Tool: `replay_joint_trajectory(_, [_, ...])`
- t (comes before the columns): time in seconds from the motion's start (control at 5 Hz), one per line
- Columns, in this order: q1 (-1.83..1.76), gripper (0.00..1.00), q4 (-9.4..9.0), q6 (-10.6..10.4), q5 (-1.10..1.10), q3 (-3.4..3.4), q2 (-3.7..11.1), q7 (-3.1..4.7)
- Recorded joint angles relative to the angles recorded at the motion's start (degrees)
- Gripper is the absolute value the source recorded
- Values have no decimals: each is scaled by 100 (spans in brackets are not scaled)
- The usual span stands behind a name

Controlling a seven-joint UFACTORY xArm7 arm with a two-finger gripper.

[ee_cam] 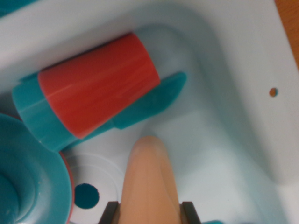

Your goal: Pick detergent from the sink

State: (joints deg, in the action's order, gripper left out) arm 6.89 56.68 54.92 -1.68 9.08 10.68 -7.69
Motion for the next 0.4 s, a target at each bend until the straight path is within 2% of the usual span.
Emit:
replay_joint_trajectory(0.2, [0, 100, 0, 0, 0, 0, 0, 0])
replay_joint_trajectory(0.4, [-1, 100, 88, 121, 6, 0, -33, -4])
